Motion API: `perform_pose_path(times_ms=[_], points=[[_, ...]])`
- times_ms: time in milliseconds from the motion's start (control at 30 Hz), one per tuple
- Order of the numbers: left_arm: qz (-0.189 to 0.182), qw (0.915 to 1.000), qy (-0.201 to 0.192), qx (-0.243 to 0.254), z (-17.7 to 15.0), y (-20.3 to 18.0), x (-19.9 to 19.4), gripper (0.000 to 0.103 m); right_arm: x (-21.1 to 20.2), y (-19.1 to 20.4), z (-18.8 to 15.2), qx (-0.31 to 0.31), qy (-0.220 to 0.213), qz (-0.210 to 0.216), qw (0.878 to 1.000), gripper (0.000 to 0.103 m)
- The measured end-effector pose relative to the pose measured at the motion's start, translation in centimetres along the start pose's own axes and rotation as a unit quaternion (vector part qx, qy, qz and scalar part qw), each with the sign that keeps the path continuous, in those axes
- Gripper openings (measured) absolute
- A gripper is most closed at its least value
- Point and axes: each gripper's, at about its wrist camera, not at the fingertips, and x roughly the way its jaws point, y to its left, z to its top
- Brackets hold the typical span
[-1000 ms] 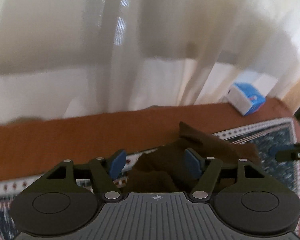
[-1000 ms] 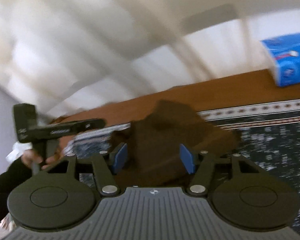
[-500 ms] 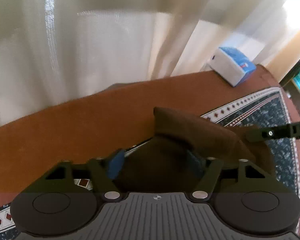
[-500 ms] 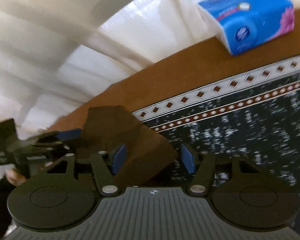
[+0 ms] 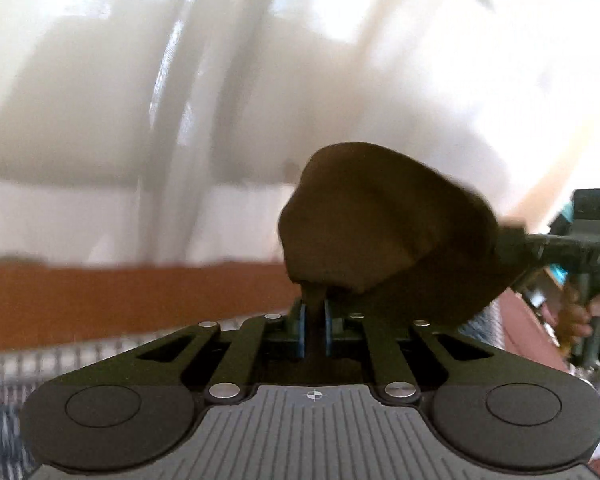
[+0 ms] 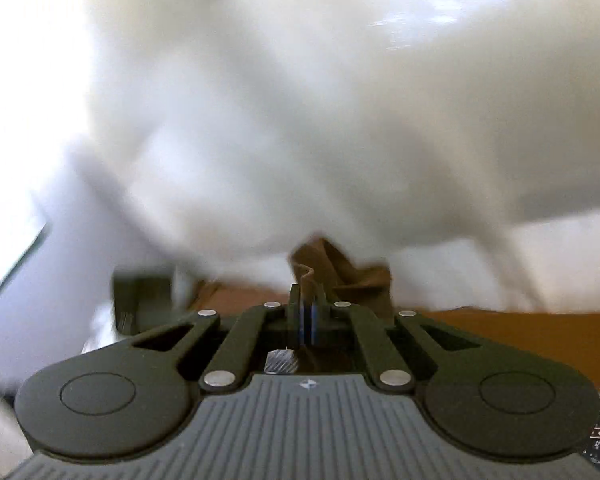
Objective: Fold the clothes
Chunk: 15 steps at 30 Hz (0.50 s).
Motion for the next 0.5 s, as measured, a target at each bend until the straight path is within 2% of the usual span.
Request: perform_pose_path(times_ms=[33, 100, 200, 267, 333, 367, 400, 433, 500], points=[[0.0, 0.9999, 0.013, 0.003, -1.9, -1.0, -0.8, 0.023, -0.2, 1.3, -1.3, -0.018, 0.032, 0.012, 0.999, 0.004], [0.003, 0.9988, 0.049, 0.001, -6.1, -2.5, -1.8, 0.031, -0.5, 3.2, -4.8, -0.039, 0.109, 0.025, 0.993, 0.004], [0.021, 0.9905, 0.13, -0.039, -12.7, -2.6, -1.3, 0.031, -0.2, 3.9, -11.8, -0.026, 0.221, 0.007, 0.975, 0.006], [0.041, 0.9794, 0.183, -0.074, -16.8, -2.0, -0.9, 0.031, 0.3, 3.6, -16.4, -0.019, 0.283, -0.023, 0.959, 0.01], [0.06, 0.973, 0.197, -0.104, -18.8, -1.6, -1.7, 0.031, 0.6, 3.7, -19.8, -0.012, 0.331, -0.044, 0.943, 0.013], [0.06, 0.9731, 0.19, -0.116, -19.1, -1.4, -2.5, 0.032, 0.5, 3.8, -20.8, -0.01, 0.341, -0.053, 0.938, 0.017], [0.061, 0.9742, 0.179, -0.123, -18.9, -1.3, -3.3, 0.039, 0.2, 3.8, -21.2, -0.004, 0.34, -0.062, 0.938, 0.02], [0.067, 0.9763, 0.165, -0.123, -18.4, -1.3, -4.2, 0.052, -0.1, 3.6, -20.7, 0.005, 0.32, -0.07, 0.945, 0.027], [0.079, 0.9795, 0.137, -0.124, -17.1, -0.8, -5.3, 0.06, -0.7, 3.1, -19.7, 0.023, 0.279, -0.085, 0.956, 0.038]])
